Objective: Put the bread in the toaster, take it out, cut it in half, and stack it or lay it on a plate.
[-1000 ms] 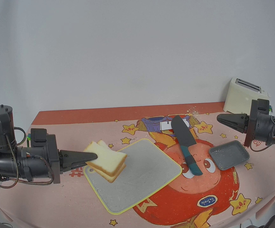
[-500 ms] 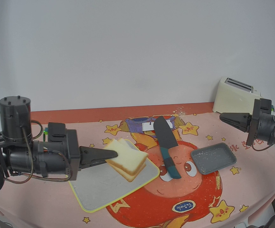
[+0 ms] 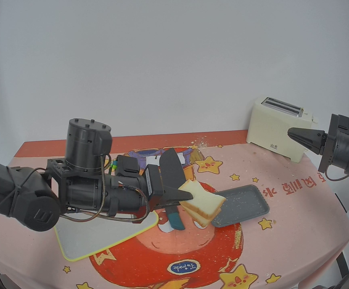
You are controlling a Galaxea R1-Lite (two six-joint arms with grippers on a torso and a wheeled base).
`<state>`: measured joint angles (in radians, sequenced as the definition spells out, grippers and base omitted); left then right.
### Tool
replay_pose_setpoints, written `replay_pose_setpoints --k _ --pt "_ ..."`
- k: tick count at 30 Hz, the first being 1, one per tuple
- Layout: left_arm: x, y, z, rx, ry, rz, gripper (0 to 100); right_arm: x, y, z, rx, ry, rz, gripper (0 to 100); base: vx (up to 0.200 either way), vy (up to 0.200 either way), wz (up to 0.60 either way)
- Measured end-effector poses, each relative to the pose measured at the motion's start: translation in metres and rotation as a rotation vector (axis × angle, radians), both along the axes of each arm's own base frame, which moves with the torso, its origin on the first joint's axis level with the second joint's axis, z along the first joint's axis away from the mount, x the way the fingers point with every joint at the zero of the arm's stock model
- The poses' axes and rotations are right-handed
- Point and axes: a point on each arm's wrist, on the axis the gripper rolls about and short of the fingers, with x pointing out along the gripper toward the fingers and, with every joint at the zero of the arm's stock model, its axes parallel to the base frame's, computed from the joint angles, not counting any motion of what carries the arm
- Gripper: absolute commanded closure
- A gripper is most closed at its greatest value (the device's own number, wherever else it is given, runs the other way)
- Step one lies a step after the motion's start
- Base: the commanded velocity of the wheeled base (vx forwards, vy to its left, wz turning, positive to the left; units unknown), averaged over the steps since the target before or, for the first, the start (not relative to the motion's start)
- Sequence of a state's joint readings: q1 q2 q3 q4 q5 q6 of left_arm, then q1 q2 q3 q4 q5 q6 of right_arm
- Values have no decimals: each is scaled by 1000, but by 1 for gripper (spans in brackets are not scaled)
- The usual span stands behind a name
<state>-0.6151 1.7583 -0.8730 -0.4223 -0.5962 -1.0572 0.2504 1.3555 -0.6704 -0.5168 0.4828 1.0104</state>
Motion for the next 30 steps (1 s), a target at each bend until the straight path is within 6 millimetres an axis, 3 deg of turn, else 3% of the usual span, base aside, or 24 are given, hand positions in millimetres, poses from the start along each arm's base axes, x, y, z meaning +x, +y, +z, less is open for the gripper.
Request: replay_pose_setpoints --k 16,30 --pt "51 -33 -37 33 53 14 100 -6 -7 4 7 -21 -23 100 0 0 0" --pt "66 -45 -67 73 111 13 100 -8 -8 4 6 -22 -24 100 0 0 0"
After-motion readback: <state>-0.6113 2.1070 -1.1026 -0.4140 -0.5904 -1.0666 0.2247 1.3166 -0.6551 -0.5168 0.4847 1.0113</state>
